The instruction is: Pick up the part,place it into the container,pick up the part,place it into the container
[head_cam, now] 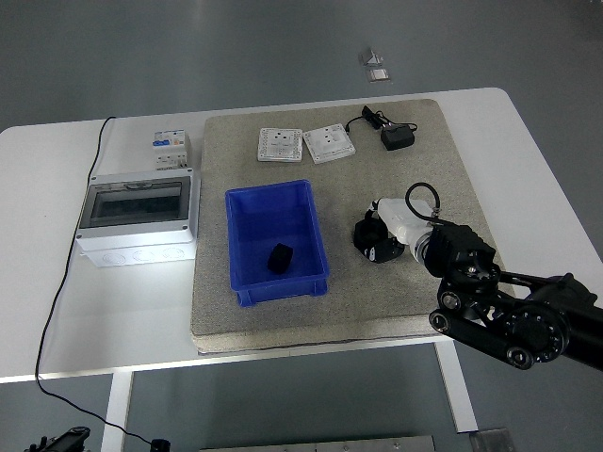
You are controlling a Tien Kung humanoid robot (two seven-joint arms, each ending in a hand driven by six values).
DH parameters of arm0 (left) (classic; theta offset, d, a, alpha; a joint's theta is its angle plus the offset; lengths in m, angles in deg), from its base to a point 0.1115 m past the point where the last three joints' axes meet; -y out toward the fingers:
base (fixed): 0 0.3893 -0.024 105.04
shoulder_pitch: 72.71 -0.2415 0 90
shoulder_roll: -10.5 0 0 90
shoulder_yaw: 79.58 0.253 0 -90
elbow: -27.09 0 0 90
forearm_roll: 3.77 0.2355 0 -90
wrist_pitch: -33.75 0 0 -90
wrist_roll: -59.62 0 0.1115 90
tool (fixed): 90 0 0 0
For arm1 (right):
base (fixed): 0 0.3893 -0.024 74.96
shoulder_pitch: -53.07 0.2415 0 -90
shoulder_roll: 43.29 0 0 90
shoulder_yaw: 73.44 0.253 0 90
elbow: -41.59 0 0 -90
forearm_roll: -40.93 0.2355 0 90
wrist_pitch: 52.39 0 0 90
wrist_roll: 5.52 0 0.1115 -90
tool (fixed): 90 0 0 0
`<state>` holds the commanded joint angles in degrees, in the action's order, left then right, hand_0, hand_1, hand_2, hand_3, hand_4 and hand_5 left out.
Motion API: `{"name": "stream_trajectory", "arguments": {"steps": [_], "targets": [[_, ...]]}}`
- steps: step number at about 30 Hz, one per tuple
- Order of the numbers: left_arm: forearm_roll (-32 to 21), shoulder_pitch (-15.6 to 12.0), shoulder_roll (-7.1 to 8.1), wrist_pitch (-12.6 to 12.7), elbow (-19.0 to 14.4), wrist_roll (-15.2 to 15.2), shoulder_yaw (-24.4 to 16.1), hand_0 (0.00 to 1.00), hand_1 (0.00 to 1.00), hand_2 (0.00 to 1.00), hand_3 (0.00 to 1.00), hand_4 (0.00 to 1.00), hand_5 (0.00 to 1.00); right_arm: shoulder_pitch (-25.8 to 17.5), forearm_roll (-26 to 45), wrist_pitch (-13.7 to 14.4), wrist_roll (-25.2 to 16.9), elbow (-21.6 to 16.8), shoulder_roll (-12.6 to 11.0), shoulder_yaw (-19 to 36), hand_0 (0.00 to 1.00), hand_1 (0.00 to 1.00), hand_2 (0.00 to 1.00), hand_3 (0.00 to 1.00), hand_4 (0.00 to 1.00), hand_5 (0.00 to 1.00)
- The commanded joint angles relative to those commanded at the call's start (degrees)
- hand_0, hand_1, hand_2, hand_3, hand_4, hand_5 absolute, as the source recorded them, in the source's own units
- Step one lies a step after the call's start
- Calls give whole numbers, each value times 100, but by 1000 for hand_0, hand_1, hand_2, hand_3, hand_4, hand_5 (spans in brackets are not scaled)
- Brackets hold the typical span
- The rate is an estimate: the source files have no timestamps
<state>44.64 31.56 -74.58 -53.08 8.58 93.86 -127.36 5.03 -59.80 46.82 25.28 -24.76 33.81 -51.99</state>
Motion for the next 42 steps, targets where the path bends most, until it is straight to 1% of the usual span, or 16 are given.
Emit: {"name": "stream_trajectory", "arguments": {"steps": [7, 8, 9, 12, 14, 16, 19, 20, 22, 25, 26, 31, 32, 38, 39, 42], "targets": [[-4, -4, 4, 1, -2, 8, 4, 566, 490, 465, 542, 2, 2, 47, -161, 312, -158, -129, -95, 297, 537, 278, 497, 542, 274, 2], [-5, -4, 4, 1, -2, 9, 4, 568, 491, 465, 541, 2, 2, 61, -175, 385, -201, -160, -110, 345, 506, 269, 485, 529, 292, 2], [-6, -5, 5, 1, -2, 10, 5, 568, 491, 465, 541, 2, 2, 75, -186, 465, -248, -195, -124, 391, 506, 269, 485, 529, 292, 2], [-6, -9, 6, 4, -3, 11, 5, 568, 491, 465, 541, 2, 2, 132, -88, 830, -535, -463, -180, 542, 506, 269, 485, 529, 292, 2], [-5, -12, 7, 6, -3, 11, 4, 575, 492, 467, 537, 2, 8, 177, 90, 1004, -737, -652, -204, 561, 528, 265, 482, 531, 288, 2], [5, -12, 9, 6, -3, 13, 0, 575, 492, 467, 537, 2, 8, 241, 314, 1080, -982, -881, -212, 503, 528, 265, 482, 531, 288, 2], [13, -8, 9, 8, -4, 16, -4, 575, 492, 467, 537, 2, 8, 379, 468, 963, -1349, -1143, -160, 246, 528, 265, 482, 531, 288, 2], [16, -4, 8, 7, -4, 17, -6, 575, 494, 467, 534, 2, 12, 430, 504, 899, -1426, -1165, -133, 138, 587, 281, 505, 573, 260, 2], [29, 5, 7, 3, -4, 20, -11, 575, 494, 467, 534, 2, 12, 547, 565, 778, -1499, -1116, -67, -78, 587, 281, 505, 573, 260, 2], [50, 12, 10, -2, -4, 24, -22, 575, 494, 467, 534, 2, 12, 688, 624, 678, -1576, -946, 40, -370, 587, 281, 505, 573, 260, 2], [56, 14, 11, -3, -3, 24, -25, 577, 495, 467, 535, 2, 9, 723, 638, 642, -1590, -881, 78, -455, 622, 386, 552, 629, 337, 2], [48, 16, 13, 5, -2, 17, -21, 577, 495, 467, 535, 2, 9, 804, 718, 452, -1592, -742, 175, -653, 622, 386, 552, 629, 337, 2], [51, 17, 14, 8, -2, 16, -22, 576, 495, 466, 535, 2, 5, 817, 736, 400, -1582, -722, 186, -672, 728, 654, 660, 658, 434, 79], [66, 24, 21, 11, -3, 22, -32, 576, 495, 466, 535, 2, 5, 852, 789, 272, -1569, -677, 213, -714, 728, 654, 660, 658, 434, 79], [67, 25, 22, 11, -4, 23, -33, 577, 493, 465, 529, 2, 5, 859, 787, 253, -1572, -675, 217, -719, 872, 809, 789, 712, 475, 109], [74, 27, 26, 11, -5, 29, -37, 577, 493, 465, 529, 2, 5, 881, 764, 145, -1556, -668, 232, -738, 872, 809, 789, 712, 475, 109]]}}
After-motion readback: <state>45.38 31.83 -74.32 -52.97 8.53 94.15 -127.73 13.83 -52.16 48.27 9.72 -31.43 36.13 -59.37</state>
